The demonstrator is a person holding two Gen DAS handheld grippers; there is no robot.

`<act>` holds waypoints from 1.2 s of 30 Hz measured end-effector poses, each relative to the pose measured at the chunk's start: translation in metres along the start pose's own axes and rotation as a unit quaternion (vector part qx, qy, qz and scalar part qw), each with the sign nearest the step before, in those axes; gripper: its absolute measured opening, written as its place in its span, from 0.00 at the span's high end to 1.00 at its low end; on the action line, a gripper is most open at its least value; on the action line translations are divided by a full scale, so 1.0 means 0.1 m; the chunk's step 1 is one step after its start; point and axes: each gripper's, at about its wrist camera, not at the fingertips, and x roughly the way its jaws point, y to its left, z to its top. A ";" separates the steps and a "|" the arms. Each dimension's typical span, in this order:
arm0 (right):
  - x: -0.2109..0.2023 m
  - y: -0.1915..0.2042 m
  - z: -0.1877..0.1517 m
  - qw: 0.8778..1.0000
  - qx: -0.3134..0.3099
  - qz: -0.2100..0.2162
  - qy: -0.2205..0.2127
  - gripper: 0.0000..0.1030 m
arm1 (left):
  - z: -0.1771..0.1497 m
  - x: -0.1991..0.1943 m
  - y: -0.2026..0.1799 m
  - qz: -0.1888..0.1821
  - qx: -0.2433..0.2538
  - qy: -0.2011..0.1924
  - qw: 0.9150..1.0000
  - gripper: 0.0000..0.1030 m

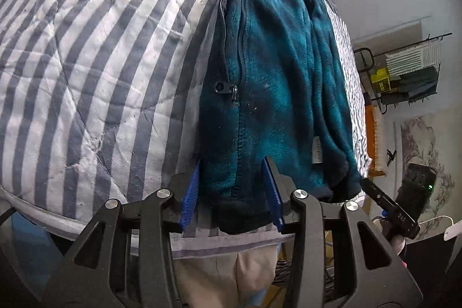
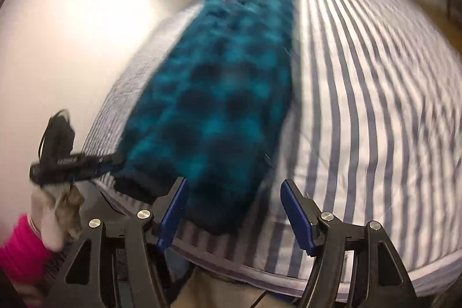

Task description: Fold large clothes

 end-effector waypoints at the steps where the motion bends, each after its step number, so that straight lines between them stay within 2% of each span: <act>1: 0.09 -0.05 -0.02 1.000 0.015 0.016 0.012 0.33 | -0.01 0.01 0.00 -0.002 -0.001 -0.001 1.000 0.60; 3: 0.22 -0.07 -0.06 0.999 0.028 0.033 0.025 0.35 | 0.01 0.03 -0.03 -0.007 0.003 0.000 1.000 0.68; 4: 0.26 -0.06 -0.09 0.998 0.030 0.039 0.029 0.37 | 0.00 0.04 -0.06 -0.001 0.013 0.000 1.000 0.79; 5: 0.34 -0.04 -0.09 0.997 0.032 0.054 0.038 0.48 | 0.00 0.06 -0.11 0.005 0.024 -0.002 1.000 0.82; 6: 0.41 0.00 -0.09 0.996 0.032 0.073 0.045 0.70 | 0.00 0.06 -0.16 0.011 0.035 -0.005 0.999 0.83; 7: 0.41 0.05 -0.12 0.996 0.029 0.075 0.045 0.73 | 0.01 0.04 -0.21 0.015 0.045 -0.009 0.999 0.85; 9: 0.33 0.16 -0.13 0.997 0.003 0.060 0.041 0.88 | 0.02 -0.09 -0.30 0.007 0.050 -0.024 0.998 0.87; 11: 0.11 0.28 -0.09 0.998 -0.021 0.058 0.029 0.90 | 0.00 -0.32 -0.37 -0.009 0.056 -0.046 0.997 0.88; 13: -0.08 0.31 -0.06 0.998 -0.033 0.050 0.015 0.91 | 0.00 -0.39 -0.39 0.001 0.069 -0.057 0.996 0.88; 14: -0.10 0.29 -0.06 0.998 -0.033 0.044 0.014 0.91 | 0.01 -0.33 -0.36 0.009 0.069 -0.051 0.996 0.88; 16: 0.01 0.21 -0.12 0.999 -0.018 0.036 0.028 0.91 | -0.01 -0.16 -0.24 0.024 0.057 -0.029 0.998 0.88; 18: 0.24 0.21 -0.22 0.998 -0.029 -0.003 0.057 0.91 | -0.04 0.00 -0.17 0.047 0.055 -0.019 0.997 0.88; 20: 0.24 0.24 -0.25 0.998 -0.042 -0.006 0.052 0.91 | -0.04 -0.01 -0.13 0.038 0.048 -0.025 0.998 0.86; 22: 0.15 0.21 -0.22 0.998 -0.032 0.020 0.045 0.82 | -0.03 -0.10 -0.11 0.021 0.040 -0.028 0.999 0.84; 24: -0.01 0.11 -0.21 0.999 -0.013 0.035 0.023 0.59 | -0.03 -0.16 -0.05 0.000 0.020 -0.023 1.000 0.71; 25: -0.03 0.04 -0.20 0.999 -0.003 0.039 0.015 0.54 | -0.03 -0.17 -0.02 -0.010 0.013 -0.021 1.000 0.60; 26: -0.04 -0.01 -0.20 0.999 0.008 0.049 0.011 0.47 | -0.03 -0.16 -0.01 -0.018 0.009 -0.019 1.000 0.56; 27: -0.02 -0.06 -0.21 0.998 0.017 0.057 0.012 0.45 | -0.06 -0.16 0.03 -0.023 0.007 -0.014 1.000 0.56; 31: 0.29 -0.10 -0.27 0.993 0.041 0.099 0.045 0.45 | -0.14 0.04 -0.01 -0.034 0.012 0.018 0.999 0.56; 33: 0.40 -0.04 -0.29 0.992 0.035 0.108 0.059 0.49 | -0.15 0.07 -0.11 -0.015 0.039 0.017 0.999 0.63; 34: 0.46 0.00 -0.29 0.992 0.027 0.103 0.067 0.51 | -0.17 0.06 -0.13 -0.006 0.047 0.017 0.999 0.72; 35: 0.48 0.03 -0.29 0.993 0.018 0.101 0.065 0.61 | -0.17 0.05 -0.14 -0.005 0.048 0.015 0.999 0.81; 36: 0.50 0.06 -0.27 0.991 0.018 0.114 0.074 0.73 | -0.18 0.03 -0.14 -0.008 0.045 0.014 0.999 0.83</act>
